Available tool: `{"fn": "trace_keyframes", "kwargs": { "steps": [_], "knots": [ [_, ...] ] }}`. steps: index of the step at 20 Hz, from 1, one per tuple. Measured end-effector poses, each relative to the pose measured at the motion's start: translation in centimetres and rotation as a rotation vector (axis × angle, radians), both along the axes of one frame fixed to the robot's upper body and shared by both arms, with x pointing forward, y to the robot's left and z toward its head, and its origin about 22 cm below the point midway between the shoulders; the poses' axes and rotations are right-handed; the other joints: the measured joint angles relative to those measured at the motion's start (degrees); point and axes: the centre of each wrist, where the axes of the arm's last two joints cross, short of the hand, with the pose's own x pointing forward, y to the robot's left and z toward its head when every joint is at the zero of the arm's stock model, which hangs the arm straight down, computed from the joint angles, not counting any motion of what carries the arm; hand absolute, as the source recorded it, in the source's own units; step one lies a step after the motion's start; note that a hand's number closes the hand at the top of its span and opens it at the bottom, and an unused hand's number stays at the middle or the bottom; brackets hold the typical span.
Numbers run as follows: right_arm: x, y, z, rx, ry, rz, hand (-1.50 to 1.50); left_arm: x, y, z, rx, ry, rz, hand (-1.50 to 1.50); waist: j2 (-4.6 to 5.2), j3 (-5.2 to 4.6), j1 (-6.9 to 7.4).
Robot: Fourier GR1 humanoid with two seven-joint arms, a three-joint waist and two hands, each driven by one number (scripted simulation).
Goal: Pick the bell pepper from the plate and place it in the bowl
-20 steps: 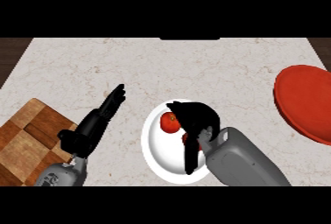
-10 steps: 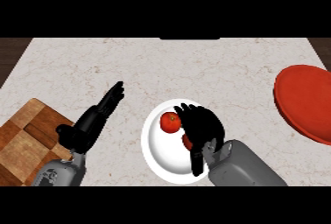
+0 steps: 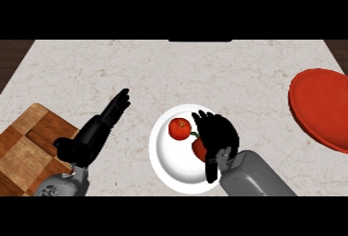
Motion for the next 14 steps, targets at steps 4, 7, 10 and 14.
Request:
{"fn": "trace_keyframes", "kwargs": {
  "steps": [4,7,10,14],
  "knots": [
    [0.7,0.1,-1.1,-0.002,0.010,-0.014,-1.50,0.2,0.1,-0.7,0.003,0.002,0.001,0.00,0.02,0.00,0.01],
    [0.9,0.0,-1.9,-0.004,0.015,-0.019,-1.50,0.1,-0.3,-0.7,0.006,-0.004,0.000,0.00,0.05,0.01,0.01],
    [1.8,-0.8,-2.7,0.010,0.012,-0.014,1.50,-0.3,-0.4,-0.7,0.002,0.003,0.001,0.00,0.04,0.01,0.05],
    [2.0,-0.9,-3.3,0.052,-0.028,0.027,1.50,-0.3,-0.7,-0.4,0.005,0.002,0.007,0.00,0.01,-0.01,0.07]
  ]
}}
